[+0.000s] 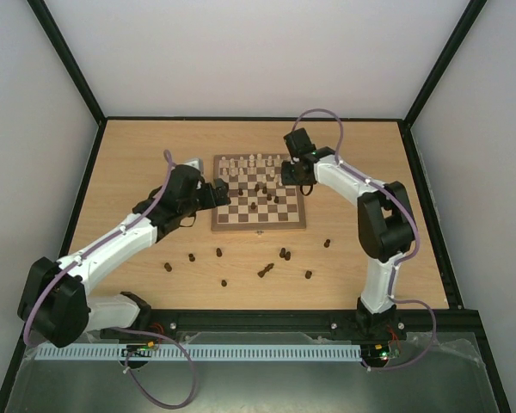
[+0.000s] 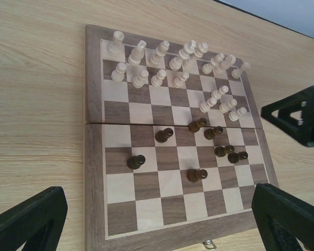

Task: Set up the chess pieces on the board
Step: Pick up the chess piece from the chessboard.

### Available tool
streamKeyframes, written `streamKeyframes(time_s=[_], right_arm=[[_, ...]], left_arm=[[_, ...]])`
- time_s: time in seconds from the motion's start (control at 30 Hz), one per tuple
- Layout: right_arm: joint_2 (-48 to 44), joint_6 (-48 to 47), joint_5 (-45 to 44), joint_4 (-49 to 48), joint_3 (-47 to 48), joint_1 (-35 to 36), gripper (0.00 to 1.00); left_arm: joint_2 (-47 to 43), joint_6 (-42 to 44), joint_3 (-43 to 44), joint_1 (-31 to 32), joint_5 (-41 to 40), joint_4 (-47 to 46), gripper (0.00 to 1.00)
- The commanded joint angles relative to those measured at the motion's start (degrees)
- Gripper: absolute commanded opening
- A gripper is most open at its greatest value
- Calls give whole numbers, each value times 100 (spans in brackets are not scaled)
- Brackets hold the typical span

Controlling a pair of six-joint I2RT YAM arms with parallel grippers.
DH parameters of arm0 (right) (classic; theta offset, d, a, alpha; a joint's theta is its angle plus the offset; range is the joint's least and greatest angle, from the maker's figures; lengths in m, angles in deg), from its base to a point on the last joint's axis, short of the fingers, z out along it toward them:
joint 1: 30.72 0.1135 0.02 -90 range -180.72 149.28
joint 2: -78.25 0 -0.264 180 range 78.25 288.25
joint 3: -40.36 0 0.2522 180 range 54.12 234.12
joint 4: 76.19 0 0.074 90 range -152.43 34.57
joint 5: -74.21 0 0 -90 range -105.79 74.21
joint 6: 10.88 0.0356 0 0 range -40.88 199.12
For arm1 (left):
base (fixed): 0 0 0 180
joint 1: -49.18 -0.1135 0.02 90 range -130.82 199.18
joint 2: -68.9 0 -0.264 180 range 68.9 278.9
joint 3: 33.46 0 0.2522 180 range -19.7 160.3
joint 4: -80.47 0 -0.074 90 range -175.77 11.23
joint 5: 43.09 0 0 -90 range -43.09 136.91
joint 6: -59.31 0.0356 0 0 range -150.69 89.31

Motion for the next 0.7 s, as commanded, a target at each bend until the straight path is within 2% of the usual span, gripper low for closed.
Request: streamKeyframes(time_s=[0.0,0.67], right_arm=[[258,-171,-86,494,222,187,43],[867,-216,-142,532,934,254,32]], left_arm=[[16,160,-13,164,-410,61,99],[308,306,56,173,-578,131,100]])
